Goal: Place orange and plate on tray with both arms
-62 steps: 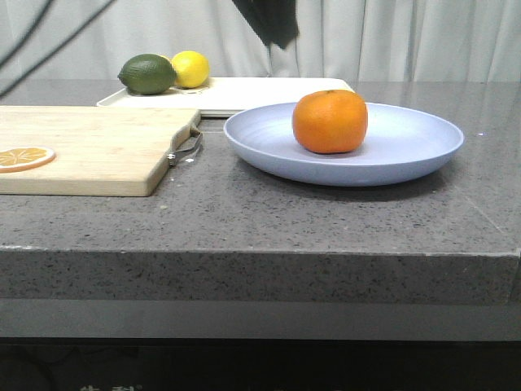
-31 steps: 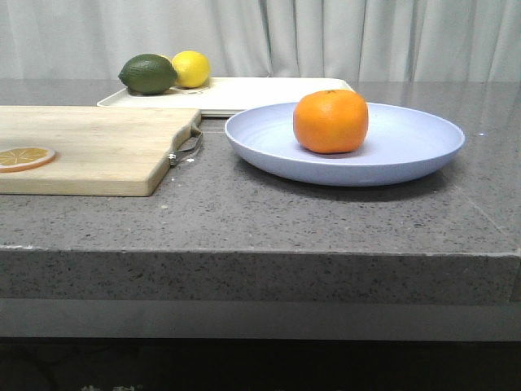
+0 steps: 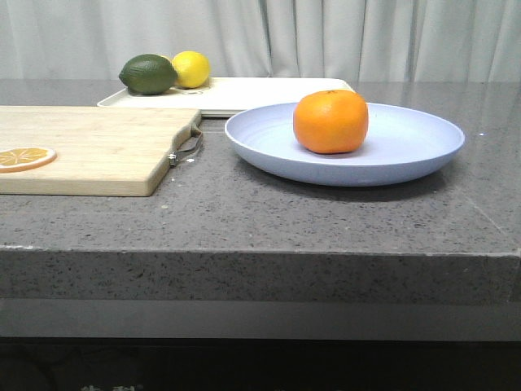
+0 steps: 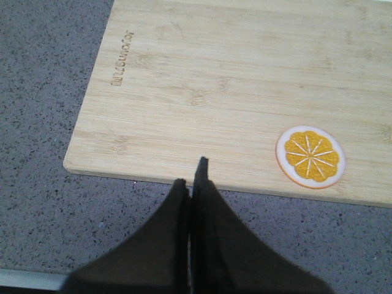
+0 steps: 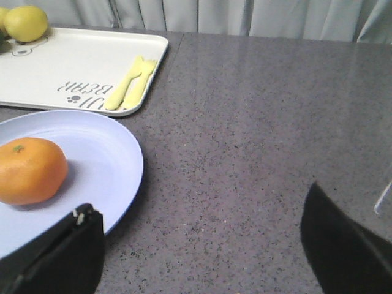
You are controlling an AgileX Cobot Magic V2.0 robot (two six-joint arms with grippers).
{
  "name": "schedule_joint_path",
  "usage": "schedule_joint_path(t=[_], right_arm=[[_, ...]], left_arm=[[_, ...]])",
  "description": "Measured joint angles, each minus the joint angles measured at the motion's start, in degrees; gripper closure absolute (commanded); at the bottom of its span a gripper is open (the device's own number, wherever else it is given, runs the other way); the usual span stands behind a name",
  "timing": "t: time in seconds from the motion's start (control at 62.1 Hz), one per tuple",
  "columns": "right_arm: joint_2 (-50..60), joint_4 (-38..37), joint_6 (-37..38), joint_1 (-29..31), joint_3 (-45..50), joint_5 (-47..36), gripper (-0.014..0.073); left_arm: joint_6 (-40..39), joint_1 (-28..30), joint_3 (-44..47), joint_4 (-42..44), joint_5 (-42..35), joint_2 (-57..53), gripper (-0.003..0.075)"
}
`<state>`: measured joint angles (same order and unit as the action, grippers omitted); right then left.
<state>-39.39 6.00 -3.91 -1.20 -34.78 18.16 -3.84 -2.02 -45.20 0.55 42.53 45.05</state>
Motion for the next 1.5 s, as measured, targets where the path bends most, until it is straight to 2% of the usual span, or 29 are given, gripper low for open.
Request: schedule_joint_path(t=[0.274,0.548,0.692,1.014,1.385,1.449,1.498], right_arm=[[-8.0,0.0,0.0,0.0,-1.0,-0.7,-0.0059],[-19.0,5.9,0.0,0.0,-9.1,4.5,-0.0059],[-27.5,10.2,0.0,-1.2,-14.4,6.9,-0.0059],[-45.8,12.9,0.1,-7.6,-26.8,10.2,-0.0058],[-52.8,13.1,0.1,-7.2,-29.1,9.8,-0.0056],[-53.1,13.1,0.1,-7.2,-29.1,9.8,-0.0028],[-53.1,13.1,0.1,-7.2,-29.1,9.8,0.0027]], left_arm=[[0.0,0.0,14.2,-0.1,-6.8,-23.1,0.0738],[0.0,0.0,19.9,-0.1,-9.1,-38.0,0.0738],[0.0,0.0,21.0,-0.1,-9.4,-40.3,0.0738],[0.0,0.0,21.5,-0.1,-9.5,-40.5,0.0738],[0.0,0.0,21.5,-0.1,-9.6,-40.5,0.0738],[0.0,0.0,21.5,-0.1,-9.6,-40.5,0.0738],[0.0,0.0,21.5,-0.1,-9.6,-40.6,0.0738]])
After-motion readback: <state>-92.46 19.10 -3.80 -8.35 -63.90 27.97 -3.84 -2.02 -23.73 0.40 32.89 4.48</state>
